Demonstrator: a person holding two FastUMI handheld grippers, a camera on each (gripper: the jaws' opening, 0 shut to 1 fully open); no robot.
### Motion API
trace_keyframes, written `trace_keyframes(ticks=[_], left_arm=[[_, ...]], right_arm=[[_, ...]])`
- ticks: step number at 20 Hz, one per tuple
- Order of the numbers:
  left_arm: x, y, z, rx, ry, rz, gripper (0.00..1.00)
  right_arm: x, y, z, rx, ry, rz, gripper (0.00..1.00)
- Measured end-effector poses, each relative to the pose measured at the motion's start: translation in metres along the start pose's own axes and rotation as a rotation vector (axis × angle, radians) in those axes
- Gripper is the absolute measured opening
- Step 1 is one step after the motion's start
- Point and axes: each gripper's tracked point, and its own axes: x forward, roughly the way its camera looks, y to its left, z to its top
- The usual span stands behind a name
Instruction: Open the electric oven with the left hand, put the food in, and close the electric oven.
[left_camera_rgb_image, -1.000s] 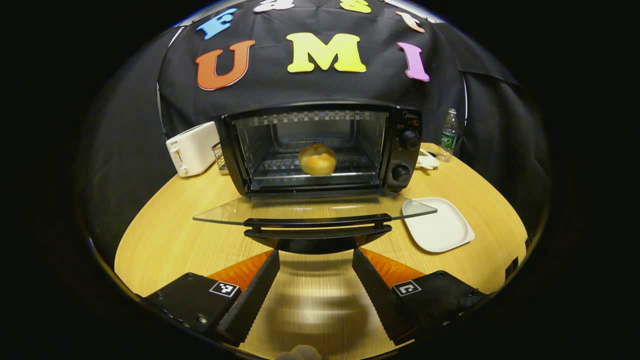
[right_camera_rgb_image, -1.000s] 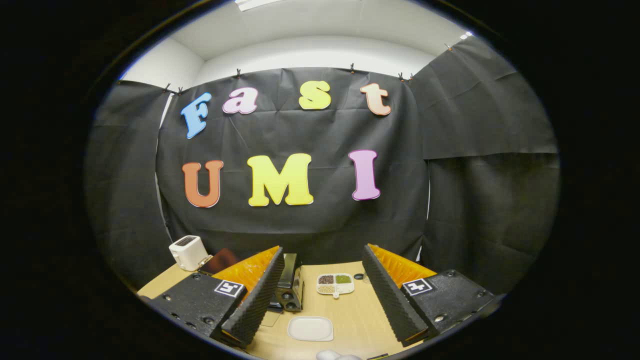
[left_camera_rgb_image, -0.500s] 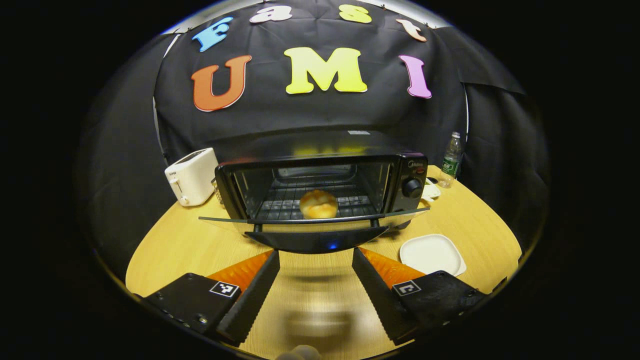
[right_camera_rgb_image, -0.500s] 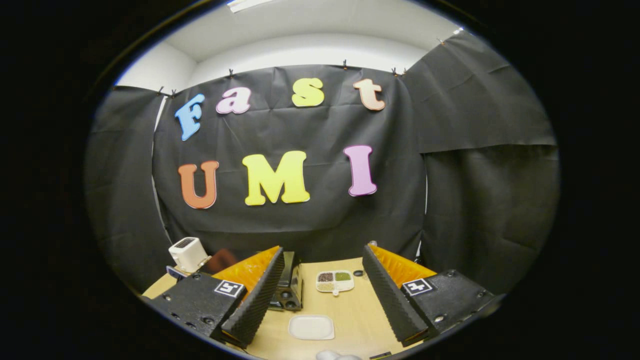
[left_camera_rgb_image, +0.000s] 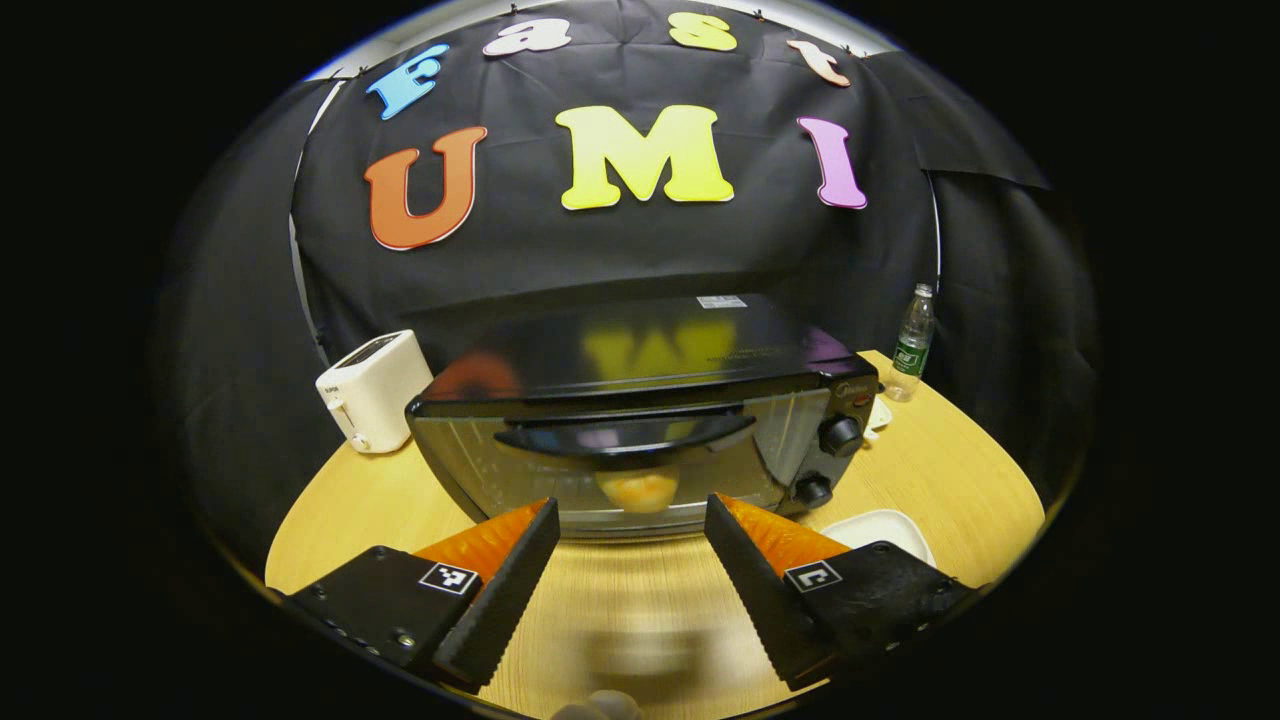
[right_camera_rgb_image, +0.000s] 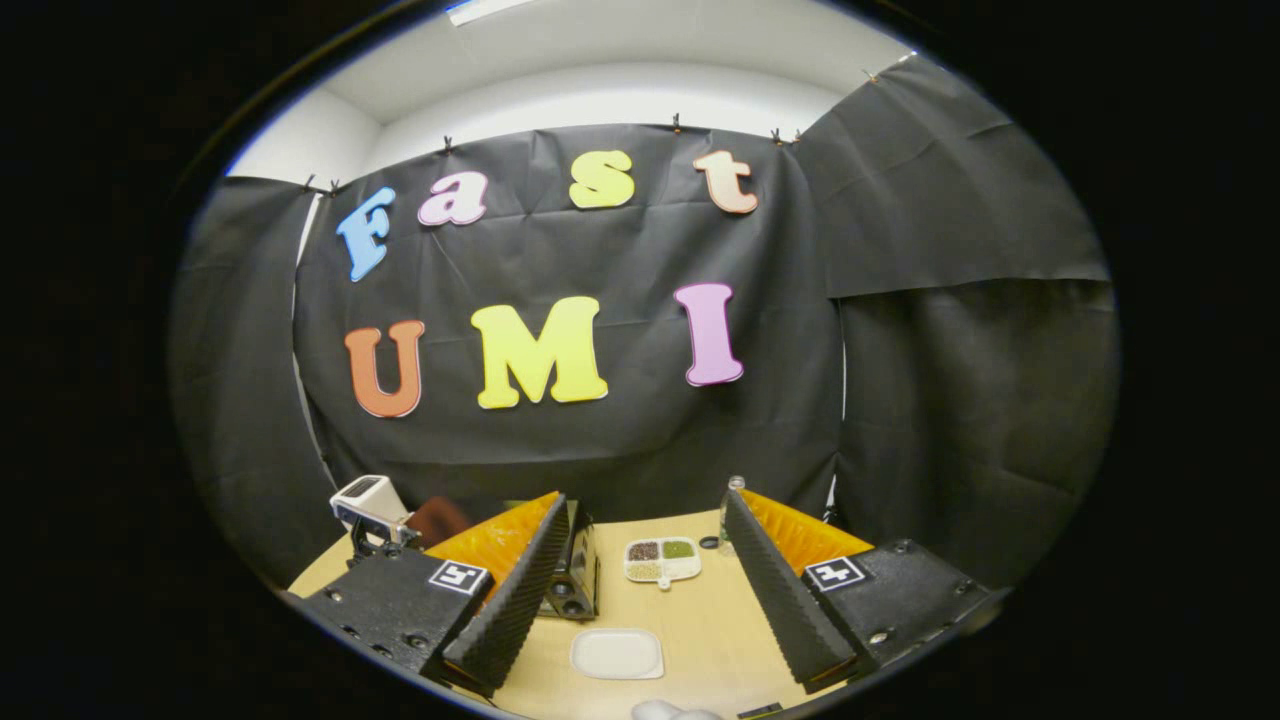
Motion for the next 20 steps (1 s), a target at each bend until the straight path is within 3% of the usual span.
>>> trace_keyframes(ticks=[11, 13, 20], left_arm=[[0.02, -0.001, 0.014, 0.002, -0.013, 0.006, 0.96], [0.011, 0.0, 0.017, -0.003, -0.029, 0.014, 0.95], [-0.05, -0.001, 0.04, -0.002, -0.126, -0.01, 0.95]], right_arm=[[-0.002, -0.005, -0.003, 0.002, 0.019, -0.003, 1.0], [-0.004, -0.002, 0.0, 0.004, 0.015, 0.005, 0.96], [-0.008, 0.018, 0.024, -0.017, -0.043, 0.049, 1.0]])
